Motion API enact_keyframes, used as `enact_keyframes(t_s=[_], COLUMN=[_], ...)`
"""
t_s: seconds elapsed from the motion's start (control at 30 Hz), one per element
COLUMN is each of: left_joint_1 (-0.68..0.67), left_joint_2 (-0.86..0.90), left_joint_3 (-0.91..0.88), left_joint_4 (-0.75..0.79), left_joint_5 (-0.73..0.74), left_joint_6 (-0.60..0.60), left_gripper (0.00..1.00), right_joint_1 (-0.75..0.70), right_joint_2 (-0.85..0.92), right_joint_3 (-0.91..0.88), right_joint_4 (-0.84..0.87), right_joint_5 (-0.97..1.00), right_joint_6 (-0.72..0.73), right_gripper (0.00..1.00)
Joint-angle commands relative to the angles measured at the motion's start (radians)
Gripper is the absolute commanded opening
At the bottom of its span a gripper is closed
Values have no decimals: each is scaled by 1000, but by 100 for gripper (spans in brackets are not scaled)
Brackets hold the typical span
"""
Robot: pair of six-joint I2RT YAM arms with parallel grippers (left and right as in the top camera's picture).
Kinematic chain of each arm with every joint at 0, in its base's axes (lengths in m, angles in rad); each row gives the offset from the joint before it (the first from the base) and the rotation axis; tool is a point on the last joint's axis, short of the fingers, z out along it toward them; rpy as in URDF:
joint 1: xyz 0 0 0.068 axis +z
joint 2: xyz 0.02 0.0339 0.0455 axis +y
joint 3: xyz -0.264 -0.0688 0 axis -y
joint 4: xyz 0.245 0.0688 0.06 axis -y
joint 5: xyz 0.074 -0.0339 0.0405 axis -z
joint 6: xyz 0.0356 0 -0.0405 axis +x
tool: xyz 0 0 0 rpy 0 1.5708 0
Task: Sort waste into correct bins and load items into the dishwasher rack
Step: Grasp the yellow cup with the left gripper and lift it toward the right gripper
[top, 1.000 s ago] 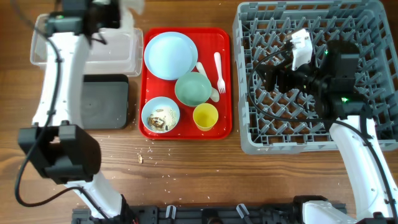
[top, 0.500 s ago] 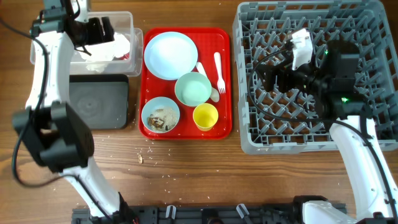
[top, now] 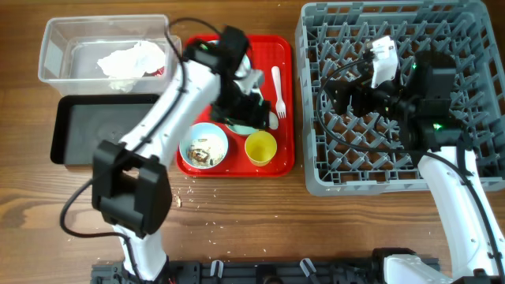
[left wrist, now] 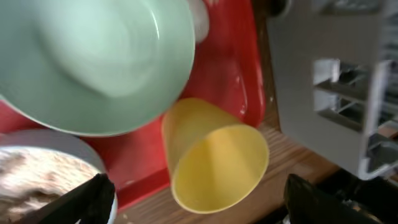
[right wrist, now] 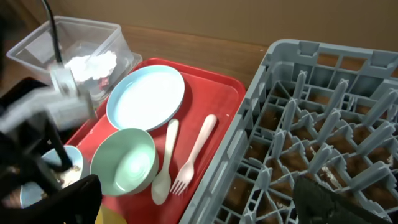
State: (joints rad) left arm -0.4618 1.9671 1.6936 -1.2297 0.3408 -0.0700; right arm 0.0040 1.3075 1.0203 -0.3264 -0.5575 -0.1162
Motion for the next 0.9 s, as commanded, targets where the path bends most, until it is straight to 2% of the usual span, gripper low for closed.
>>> enact_keyframes(t_s=[0.0,0.07,0.17,0.27,0.3,0.33,0.43,0.5,0.6,0.63,0.7,0.8,0.87], left_joint_1=[-28,-42,-63,-75,-75,-75,-57,-22,79,165,248,295,296], left_joint_2=[4,4,4,5,5,4,3,-11,-64,-87,-89,-88,-88], left_joint_3=[-115,-156,-192,-217,-220,-220,-206,-158,-86,-66,-66,-66,-66], left_joint_4=[60,97,142,177,181,180,172,148,160,228,354,493,528], left_joint_5=[-50,-50,-51,-51,-51,-51,-29,56,217,436,759,1034,1122], left_joint_6=[-130,-140,-148,-148,-148,-148,-148,-147,-123,-90,-90,-92,-95], left_gripper=[80,73,46,32,22,6,4,4,4,4,4,4,4], right_joint_1=[3,3,3,3,3,3,3,3,3,10,40,72,72], right_joint_2=[9,9,9,9,9,9,9,9,13,36,91,181,222], right_joint_3=[19,19,19,19,19,19,19,19,19,19,19,19,19], right_joint_4=[4,4,4,4,4,4,11,30,110,192,305,438,515], right_joint_5=[-17,-17,-17,-17,-17,-17,-17,-47,-211,-347,-478,-656,-708], right_joint_6=[16,15,15,15,15,15,61,141,228,228,228,233,279], right_gripper=[100,100,100,100,99,100,99,99,99,99,99,99,99])
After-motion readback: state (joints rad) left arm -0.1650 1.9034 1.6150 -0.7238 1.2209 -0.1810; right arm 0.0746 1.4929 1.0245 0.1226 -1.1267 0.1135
